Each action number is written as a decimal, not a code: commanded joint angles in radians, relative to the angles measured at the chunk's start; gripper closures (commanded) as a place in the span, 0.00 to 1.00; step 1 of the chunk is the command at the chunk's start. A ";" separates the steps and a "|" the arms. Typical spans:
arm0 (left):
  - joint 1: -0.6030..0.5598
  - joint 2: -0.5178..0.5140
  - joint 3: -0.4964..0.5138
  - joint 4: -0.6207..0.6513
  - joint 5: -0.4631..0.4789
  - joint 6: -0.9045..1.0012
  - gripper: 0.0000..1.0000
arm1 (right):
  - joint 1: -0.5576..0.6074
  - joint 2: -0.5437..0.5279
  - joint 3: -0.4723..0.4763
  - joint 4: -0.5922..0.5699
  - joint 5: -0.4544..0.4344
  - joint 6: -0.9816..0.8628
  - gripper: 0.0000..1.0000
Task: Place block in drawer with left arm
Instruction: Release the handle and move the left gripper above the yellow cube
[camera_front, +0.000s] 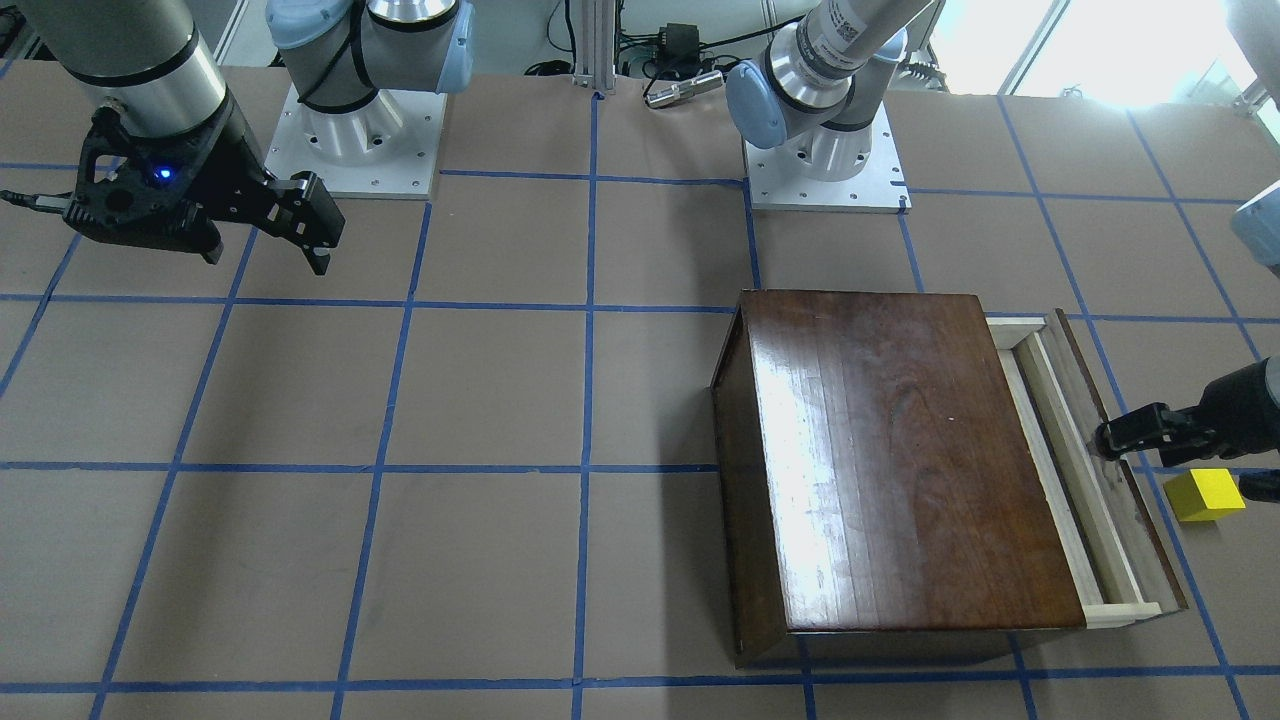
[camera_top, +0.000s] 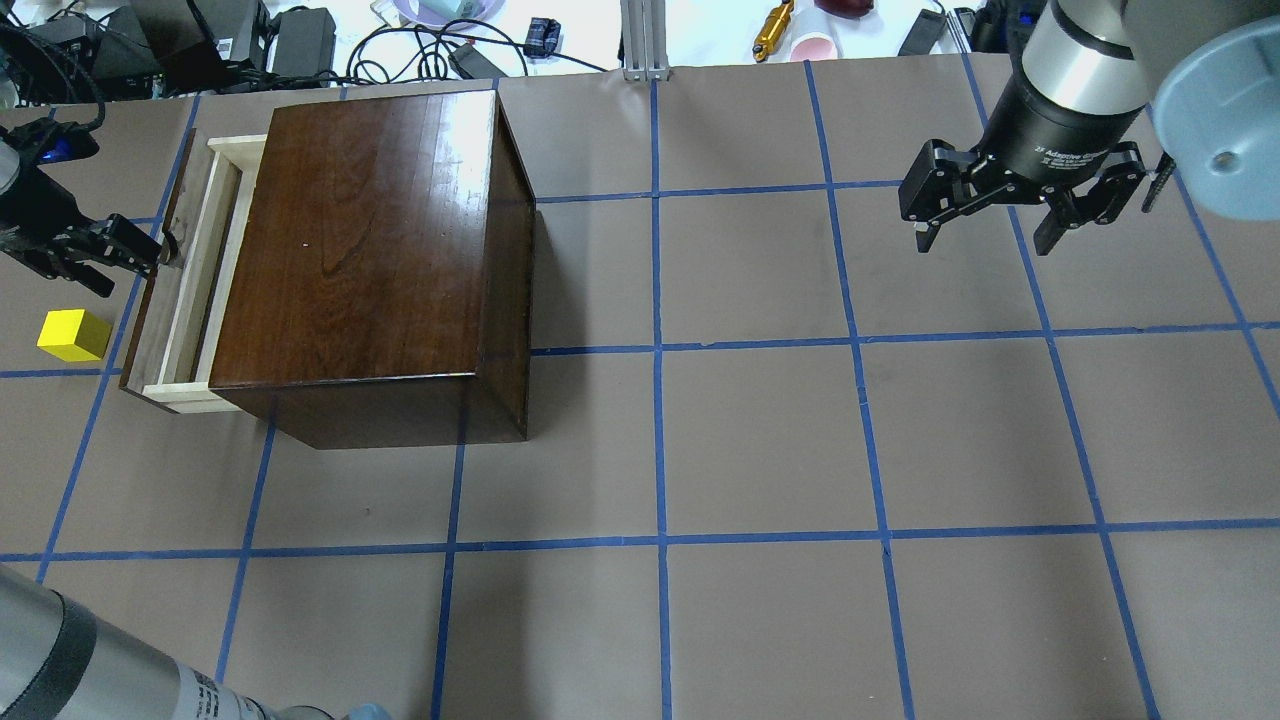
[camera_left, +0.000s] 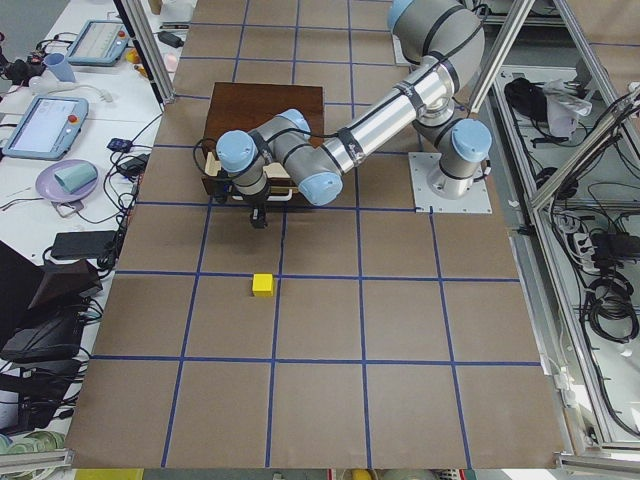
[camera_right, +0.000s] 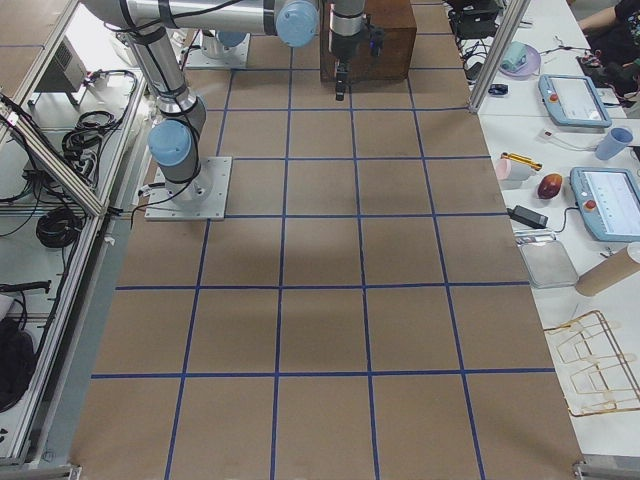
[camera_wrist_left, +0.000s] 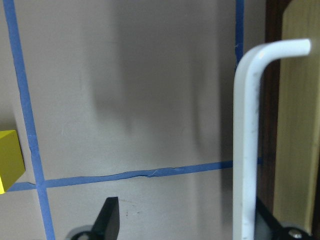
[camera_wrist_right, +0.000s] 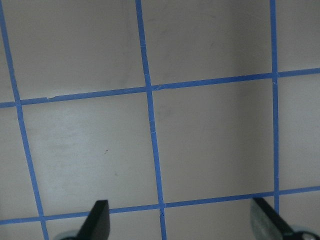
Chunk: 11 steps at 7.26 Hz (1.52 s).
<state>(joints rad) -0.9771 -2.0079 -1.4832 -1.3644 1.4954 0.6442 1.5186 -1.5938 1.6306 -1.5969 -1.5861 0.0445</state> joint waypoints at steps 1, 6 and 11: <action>0.000 -0.005 0.006 0.002 0.000 0.003 0.13 | 0.000 0.000 0.000 0.000 0.000 0.000 0.00; 0.001 -0.006 0.018 -0.001 0.002 0.003 0.13 | 0.000 0.000 0.000 0.000 0.000 0.000 0.00; 0.003 -0.003 0.026 -0.001 0.051 0.012 0.13 | 0.000 0.000 0.000 0.000 0.000 0.000 0.00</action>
<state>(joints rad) -0.9745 -2.0114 -1.4597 -1.3644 1.5359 0.6543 1.5186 -1.5938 1.6306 -1.5969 -1.5861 0.0445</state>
